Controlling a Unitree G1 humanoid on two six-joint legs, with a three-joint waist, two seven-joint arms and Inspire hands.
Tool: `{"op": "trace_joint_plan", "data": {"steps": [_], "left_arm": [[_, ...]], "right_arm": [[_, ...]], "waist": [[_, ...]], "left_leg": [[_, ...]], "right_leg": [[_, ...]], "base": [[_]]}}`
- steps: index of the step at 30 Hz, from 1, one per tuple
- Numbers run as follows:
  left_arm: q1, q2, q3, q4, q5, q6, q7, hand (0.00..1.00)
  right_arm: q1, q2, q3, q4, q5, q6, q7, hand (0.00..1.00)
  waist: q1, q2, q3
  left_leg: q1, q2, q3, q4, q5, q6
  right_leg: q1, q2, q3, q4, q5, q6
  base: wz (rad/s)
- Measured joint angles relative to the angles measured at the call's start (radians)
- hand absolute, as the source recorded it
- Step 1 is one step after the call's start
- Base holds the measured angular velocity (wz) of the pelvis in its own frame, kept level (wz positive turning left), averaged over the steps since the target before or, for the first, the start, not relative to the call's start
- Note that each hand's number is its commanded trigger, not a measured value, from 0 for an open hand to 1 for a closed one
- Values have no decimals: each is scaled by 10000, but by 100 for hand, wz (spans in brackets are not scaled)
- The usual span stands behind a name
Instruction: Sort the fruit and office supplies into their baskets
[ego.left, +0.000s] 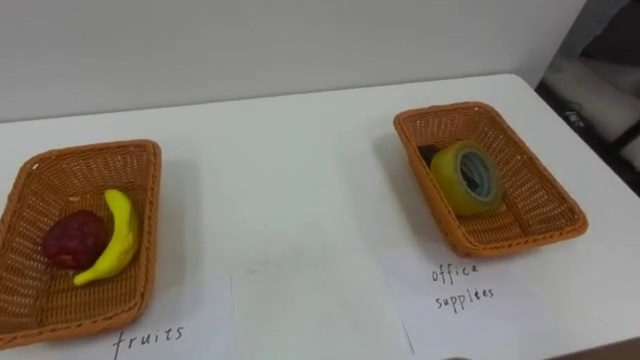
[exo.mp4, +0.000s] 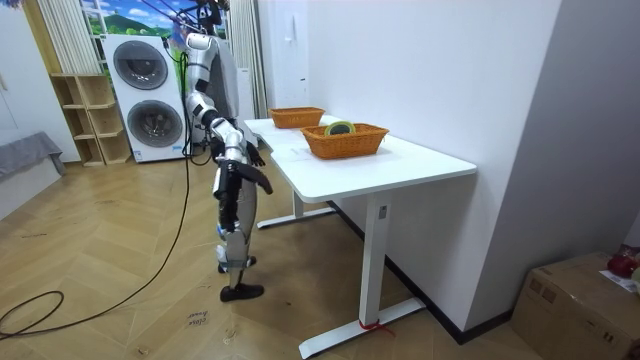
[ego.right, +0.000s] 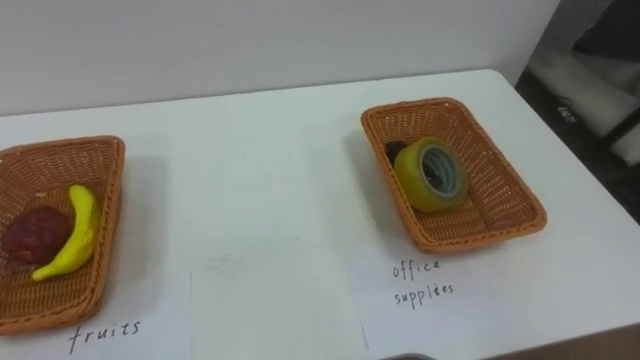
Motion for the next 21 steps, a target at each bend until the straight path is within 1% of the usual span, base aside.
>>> {"op": "trace_joint_plan", "data": {"steps": [2, 4, 7, 8, 10, 12, 14, 16, 18, 19, 21], "left_arm": [[35, -1, -2, 0, 9, -17, 0, 0], [63, -2, -2, 0, 12, -18, 1, 0], [139, -2, 16, 0, 14, -6, 1, 0], [129, -4, 32, 0, 0, 9, 1, 0], [94, -9, 38, 1, 6, 19, 0, 0], [80, -42, 39, 3, 10, 20, -1, 0], [47, -122, 13, 15, 11, 40, -53, 0], [12, -232, 6, 50, -4, 112, -100, 0], [-73, -370, -15, 62, -19, 195, -188, 0], [-100, -389, -21, 79, -9, 198, -228, 0], [-117, -408, -3, 252, 10, 194, -352, 0]], "right_arm": [[54, 73, -5, 146, 619, -179, -238, 0], [86, 146, -45, 180, 1014, -188, -369, 0], [115, 250, -369, 251, 1445, -189, -367, 0], [201, 254, -399, 473, 1443, -190, -344, 0], [211, 274, -392, 938, 1396, -187, -286, 0], [218, 327, -383, 1549, 1334, -164, -61, 0], [302, 468, -282, 2275, 1360, -145, 338, 0], [373, 642, -178, 2617, 1380, -117, 603, 0], [436, 718, 161, 3212, 1459, 77, 1103, 0], [421, 730, 195, 3396, 1460, 90, 1274, 0], [431, 748, 329, 4227, 1381, 219, 2065, 0]], "waist": [[-15, 2, 0], [-91, 15, -8], [-172, 58, -32], [-215, 40, -57], [-219, -2, -70], [-199, -49, -87], [-180, -91, -63], [-135, -77, -51], [-140, -52, -37], [-138, -27, -45], [-132, 30, -73]], "left_leg": [[-11, -4, 3, -2, 0, 0], [-28, -7, -12, -3, -1, -1], [-77, -5, -18, -3, 0, -1], [-81, -7, -32, -3, 1, -1], [-82, -7, -34, -2, 1, -2], [-83, -12, -40, -1, 1, -2], [-48, -13, -40, -3, -2, -5], [14, -8, -38, -7, -25, -25], [14, 1, -37, -11, -45, -32], [11, 2, -34, -14, -48, -31], [40, 3, -24, -16, -60, -31]], "right_leg": [[-31, -9, -26, 10, -38, 4], [-33, -17, -76, 8, -55, 0], [-39, -25, -125, 9, -60, -2], [-35, -38, -177, 20, -65, -8], [-19, -49, -230, 19, -83, -12], [-20, -53, -235, 22, -119, -11], [-59, -48, -186, 24, -165, -16], [-24, -29, -119, 44, -198, -20], [-43, -10, -12, 50, -207, -24], [-44, -9, -6, 53, -207, -24], [-22, -7, 0, 78, -207, -25]], "base": [[0], [5], [6], [9], [7], [0], [-2], [-5], [-5], [0], [0]]}}
